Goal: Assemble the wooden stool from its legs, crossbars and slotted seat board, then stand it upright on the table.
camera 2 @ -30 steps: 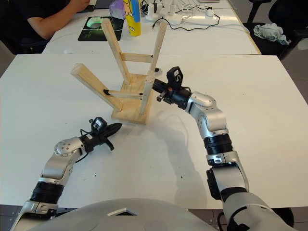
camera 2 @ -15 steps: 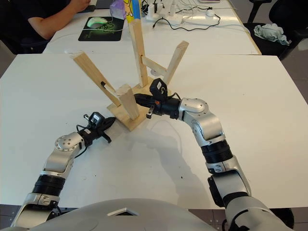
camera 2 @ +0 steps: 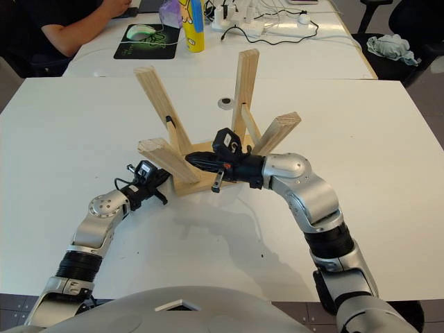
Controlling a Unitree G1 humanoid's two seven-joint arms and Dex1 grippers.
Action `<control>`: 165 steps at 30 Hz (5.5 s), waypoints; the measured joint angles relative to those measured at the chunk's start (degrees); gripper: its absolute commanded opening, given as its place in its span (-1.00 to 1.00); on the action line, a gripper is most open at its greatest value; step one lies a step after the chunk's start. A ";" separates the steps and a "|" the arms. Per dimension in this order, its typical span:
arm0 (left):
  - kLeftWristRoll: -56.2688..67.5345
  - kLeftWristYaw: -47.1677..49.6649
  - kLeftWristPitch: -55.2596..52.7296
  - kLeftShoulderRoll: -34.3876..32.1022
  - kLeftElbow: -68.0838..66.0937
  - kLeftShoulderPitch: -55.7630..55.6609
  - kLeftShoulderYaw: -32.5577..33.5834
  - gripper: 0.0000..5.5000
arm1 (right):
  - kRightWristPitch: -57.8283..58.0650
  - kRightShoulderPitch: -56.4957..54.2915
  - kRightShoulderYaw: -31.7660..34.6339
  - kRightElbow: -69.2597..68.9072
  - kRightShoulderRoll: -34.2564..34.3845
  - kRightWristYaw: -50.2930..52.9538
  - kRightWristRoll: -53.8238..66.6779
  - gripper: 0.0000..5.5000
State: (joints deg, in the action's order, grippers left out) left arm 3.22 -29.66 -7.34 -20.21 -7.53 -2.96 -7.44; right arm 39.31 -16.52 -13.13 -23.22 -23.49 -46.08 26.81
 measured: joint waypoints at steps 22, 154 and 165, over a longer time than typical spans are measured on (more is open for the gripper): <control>-0.01 0.20 -1.17 0.11 1.55 0.90 0.26 -1.00 | -19.26 8.16 11.61 30.70 -14.30 3.70 -14.52 -0.99; -8.80 14.04 -2.08 9.70 23.76 6.23 -7.46 -1.00 | -29.78 17.68 5.11 11.16 11.72 26.71 -21.74 -0.99; -9.59 14.55 -6.18 7.77 22.99 5.46 -5.04 -1.00 | -27.42 18.51 9.04 23.27 4.77 25.84 -23.98 -0.99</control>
State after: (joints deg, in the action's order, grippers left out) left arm -6.37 -15.12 -13.52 -12.43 15.46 2.51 -12.47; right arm 11.89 1.99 -4.09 0.05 -18.73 -20.23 2.82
